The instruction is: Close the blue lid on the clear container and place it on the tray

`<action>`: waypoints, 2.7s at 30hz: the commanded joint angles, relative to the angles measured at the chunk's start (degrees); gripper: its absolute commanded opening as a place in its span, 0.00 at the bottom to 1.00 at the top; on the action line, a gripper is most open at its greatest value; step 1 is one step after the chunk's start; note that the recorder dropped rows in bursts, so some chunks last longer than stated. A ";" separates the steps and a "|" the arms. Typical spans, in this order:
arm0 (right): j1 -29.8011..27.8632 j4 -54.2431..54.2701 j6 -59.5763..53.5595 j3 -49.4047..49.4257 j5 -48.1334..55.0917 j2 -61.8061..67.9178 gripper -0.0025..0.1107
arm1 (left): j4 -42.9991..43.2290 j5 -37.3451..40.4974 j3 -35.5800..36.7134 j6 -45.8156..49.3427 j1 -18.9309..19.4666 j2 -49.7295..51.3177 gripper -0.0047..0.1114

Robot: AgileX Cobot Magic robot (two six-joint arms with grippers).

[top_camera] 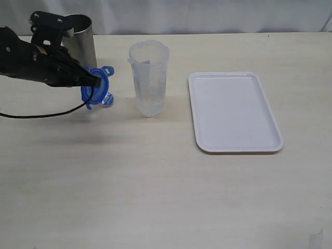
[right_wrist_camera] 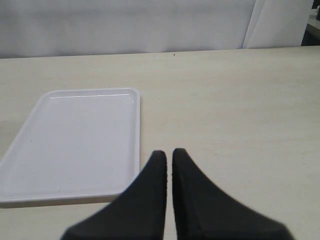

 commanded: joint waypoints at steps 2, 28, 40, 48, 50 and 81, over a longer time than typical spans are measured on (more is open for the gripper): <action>-0.25 -0.04 0.06 0.12 -0.63 -0.27 0.06 | 0.09 -6.53 0.17 6.08 -2.94 -3.28 0.04; -0.25 -0.04 0.06 0.12 -0.63 -0.27 0.06 | 20.61 -32.59 -10.59 30.46 -4.59 6.13 0.04; -0.25 -0.04 0.06 0.12 -0.63 -0.27 0.06 | 20.03 -32.25 -10.59 45.70 -10.74 5.13 0.04; -0.25 -0.04 0.06 0.12 -0.63 -0.27 0.06 | 20.05 -27.81 -10.59 48.87 -12.64 0.84 0.04; -0.25 -0.04 0.06 0.12 -0.63 -0.27 0.06 | 19.87 -25.42 -10.59 48.87 -12.64 -0.62 0.04; -0.25 -0.04 0.06 0.12 -0.63 -0.27 0.06 | 18.34 -13.00 -10.59 48.34 -16.58 -3.43 0.04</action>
